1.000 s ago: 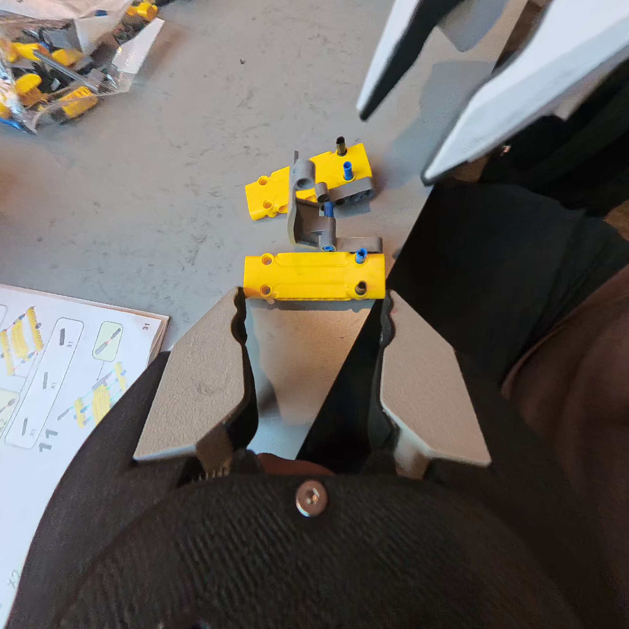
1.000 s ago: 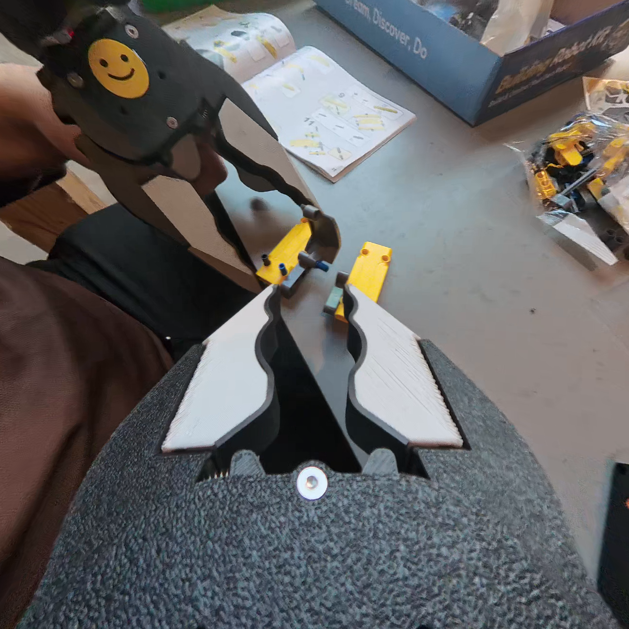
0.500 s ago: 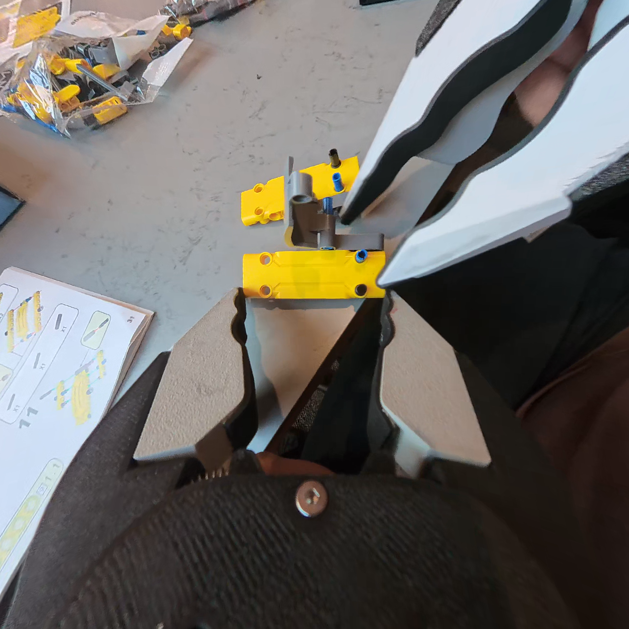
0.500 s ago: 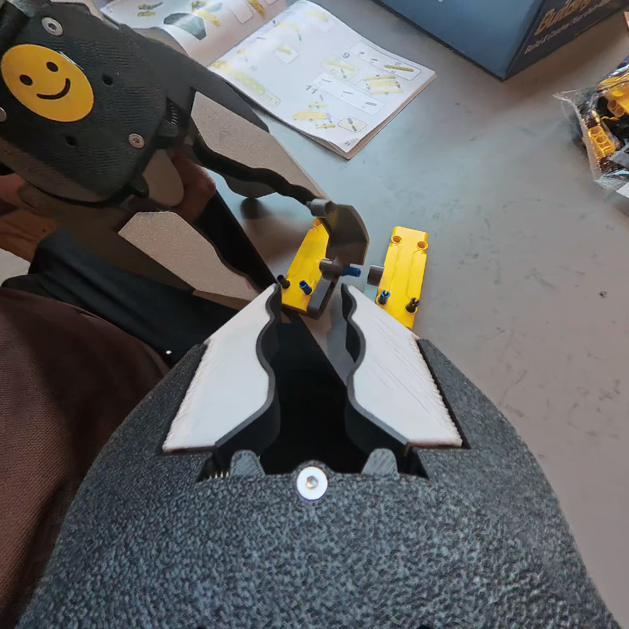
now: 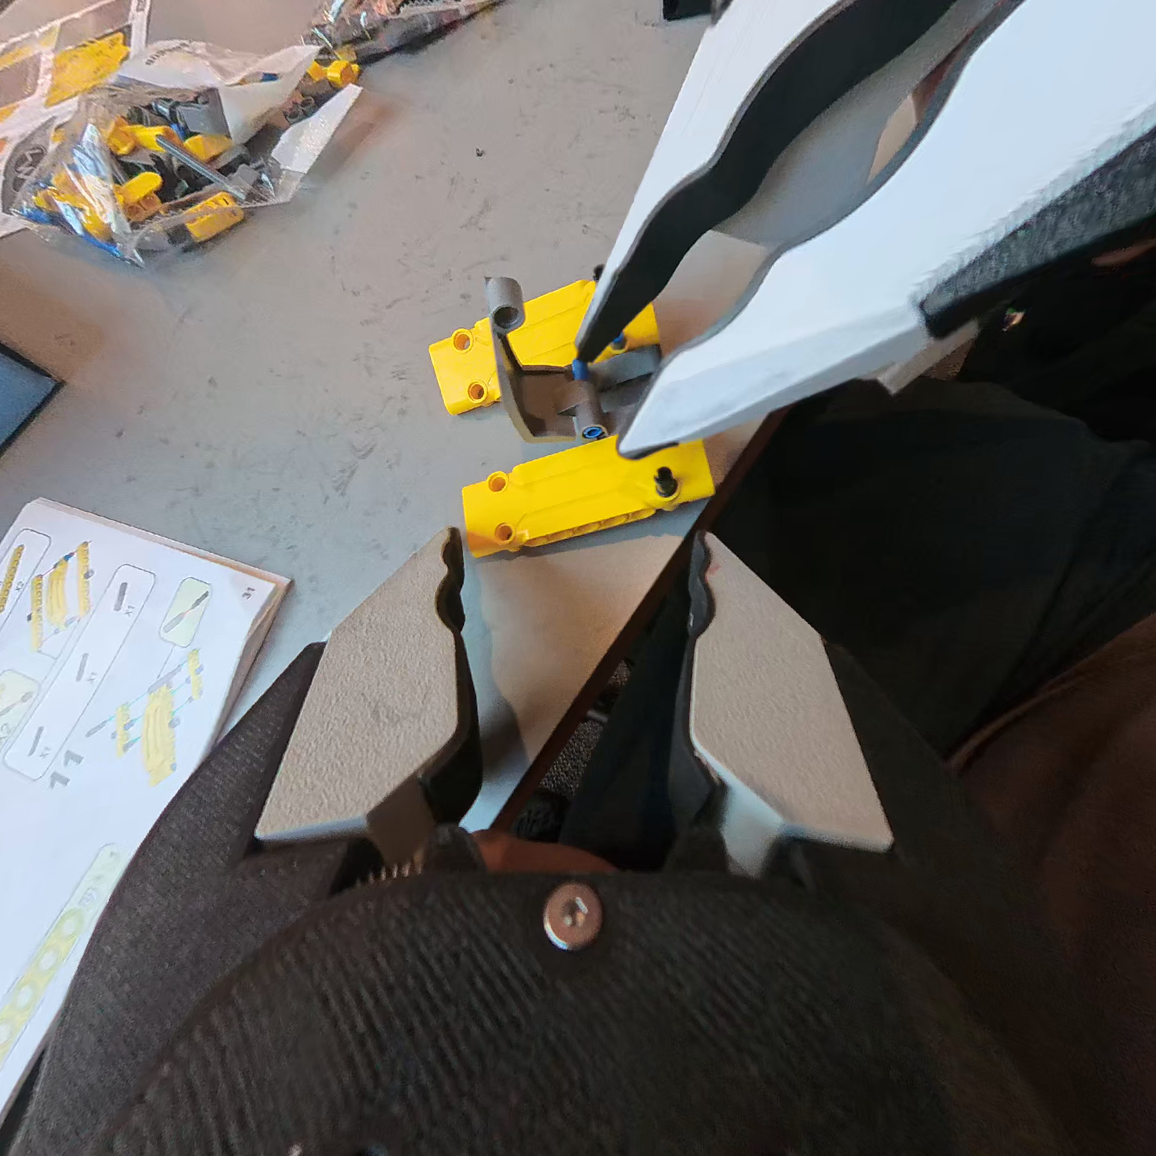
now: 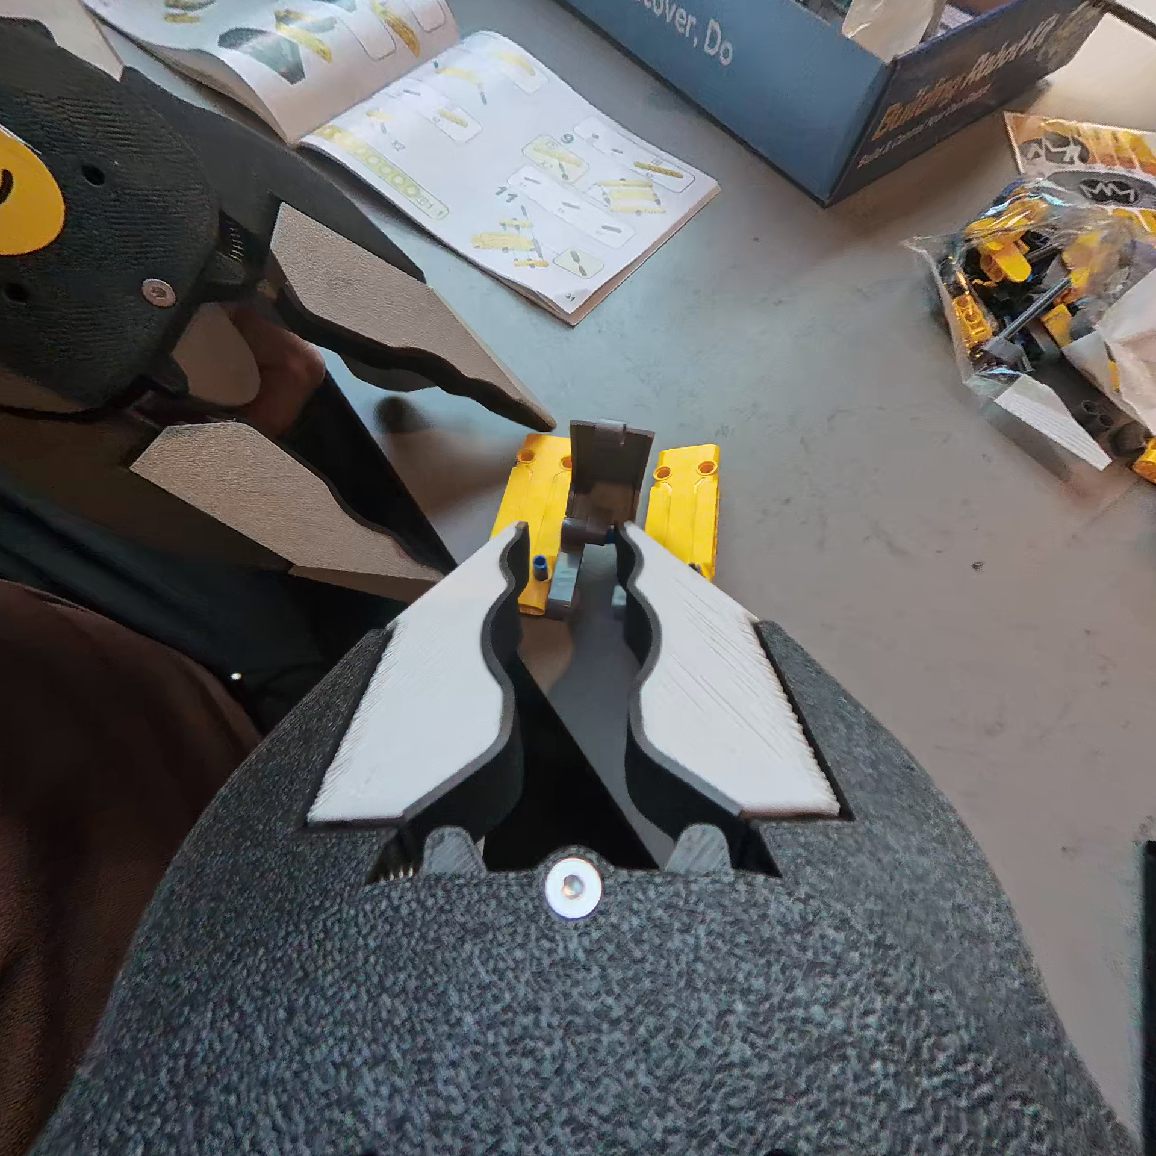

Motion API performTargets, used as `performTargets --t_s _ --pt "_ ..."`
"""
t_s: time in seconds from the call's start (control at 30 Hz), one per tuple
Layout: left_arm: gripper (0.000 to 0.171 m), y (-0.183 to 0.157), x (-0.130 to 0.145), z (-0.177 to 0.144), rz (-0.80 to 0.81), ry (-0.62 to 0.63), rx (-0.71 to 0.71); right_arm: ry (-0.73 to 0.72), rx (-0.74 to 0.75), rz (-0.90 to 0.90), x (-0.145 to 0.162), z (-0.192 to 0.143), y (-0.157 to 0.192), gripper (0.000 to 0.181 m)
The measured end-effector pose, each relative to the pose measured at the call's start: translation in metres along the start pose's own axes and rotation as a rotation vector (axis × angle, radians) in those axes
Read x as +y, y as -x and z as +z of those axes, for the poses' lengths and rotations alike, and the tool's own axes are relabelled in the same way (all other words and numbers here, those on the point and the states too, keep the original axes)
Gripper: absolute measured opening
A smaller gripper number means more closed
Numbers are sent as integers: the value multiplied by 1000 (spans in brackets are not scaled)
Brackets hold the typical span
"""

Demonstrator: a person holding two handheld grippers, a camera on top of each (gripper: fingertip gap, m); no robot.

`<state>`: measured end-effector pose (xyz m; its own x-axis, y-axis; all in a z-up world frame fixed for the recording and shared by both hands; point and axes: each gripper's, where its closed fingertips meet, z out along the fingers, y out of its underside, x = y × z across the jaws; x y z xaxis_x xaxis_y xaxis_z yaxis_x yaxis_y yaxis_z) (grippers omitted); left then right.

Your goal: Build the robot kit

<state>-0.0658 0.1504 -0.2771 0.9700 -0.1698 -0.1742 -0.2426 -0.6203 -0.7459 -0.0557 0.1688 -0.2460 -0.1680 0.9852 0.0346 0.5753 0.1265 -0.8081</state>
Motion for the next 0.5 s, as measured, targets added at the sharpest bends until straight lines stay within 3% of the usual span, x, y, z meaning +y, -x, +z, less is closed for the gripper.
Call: performTargets --t_s 0.2,0.37,0.5 --pt "79 1 -8 -9 12 -30 29 18 37 1 2 -1 -12 28" --pt "92 0 -15 -3 132 -44 62 47 33 -33 4 4 -10 30" --pt "76 -2 -10 6 182 -18 78 61 9 -20 7 7 -9 30"
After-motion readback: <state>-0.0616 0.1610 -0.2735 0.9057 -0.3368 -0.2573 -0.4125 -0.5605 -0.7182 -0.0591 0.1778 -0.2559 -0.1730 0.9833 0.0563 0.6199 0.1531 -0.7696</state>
